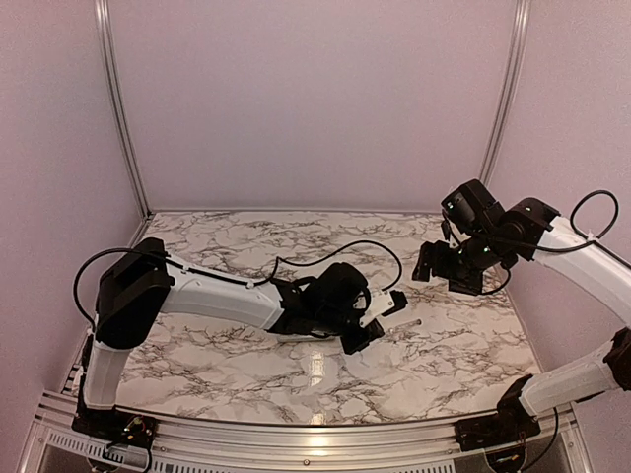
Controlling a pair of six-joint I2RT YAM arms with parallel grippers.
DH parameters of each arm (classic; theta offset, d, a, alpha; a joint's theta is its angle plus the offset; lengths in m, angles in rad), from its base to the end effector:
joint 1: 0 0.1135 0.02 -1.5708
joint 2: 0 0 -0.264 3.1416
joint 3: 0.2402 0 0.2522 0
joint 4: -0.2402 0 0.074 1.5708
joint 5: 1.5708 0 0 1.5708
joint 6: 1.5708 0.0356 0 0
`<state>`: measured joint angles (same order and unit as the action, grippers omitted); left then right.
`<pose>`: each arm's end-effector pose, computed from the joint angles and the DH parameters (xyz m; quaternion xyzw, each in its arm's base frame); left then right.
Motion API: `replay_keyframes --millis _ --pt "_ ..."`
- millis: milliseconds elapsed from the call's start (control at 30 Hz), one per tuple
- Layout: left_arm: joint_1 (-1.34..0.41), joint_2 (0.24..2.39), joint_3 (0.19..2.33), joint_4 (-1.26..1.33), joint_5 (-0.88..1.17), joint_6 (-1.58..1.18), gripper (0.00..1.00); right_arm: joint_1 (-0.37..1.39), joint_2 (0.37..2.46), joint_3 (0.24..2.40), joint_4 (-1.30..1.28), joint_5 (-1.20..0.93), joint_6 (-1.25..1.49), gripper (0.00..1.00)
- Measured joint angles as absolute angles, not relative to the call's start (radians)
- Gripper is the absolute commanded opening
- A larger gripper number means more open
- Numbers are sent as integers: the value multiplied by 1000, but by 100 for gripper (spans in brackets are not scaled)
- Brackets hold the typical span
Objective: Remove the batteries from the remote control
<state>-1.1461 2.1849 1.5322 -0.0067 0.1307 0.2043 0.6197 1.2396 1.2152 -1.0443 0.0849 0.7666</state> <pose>0.1975 -0.4480 0.1612 0.5825 0.6815 -0.2515 0.3647 0.1916 0.1330 0.3212 0.0815 0.9644 0.1270 0.2172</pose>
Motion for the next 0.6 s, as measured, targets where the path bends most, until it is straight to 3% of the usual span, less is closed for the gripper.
replay_keyframes --millis 300,600 --pt "-1146 2050 1443 -20 134 202 0 597 1232 1215 -1025 14 763 87" --pt "-1146 1906 1396 -37 131 216 0 447 1078 1121 -955 -293 770 86"
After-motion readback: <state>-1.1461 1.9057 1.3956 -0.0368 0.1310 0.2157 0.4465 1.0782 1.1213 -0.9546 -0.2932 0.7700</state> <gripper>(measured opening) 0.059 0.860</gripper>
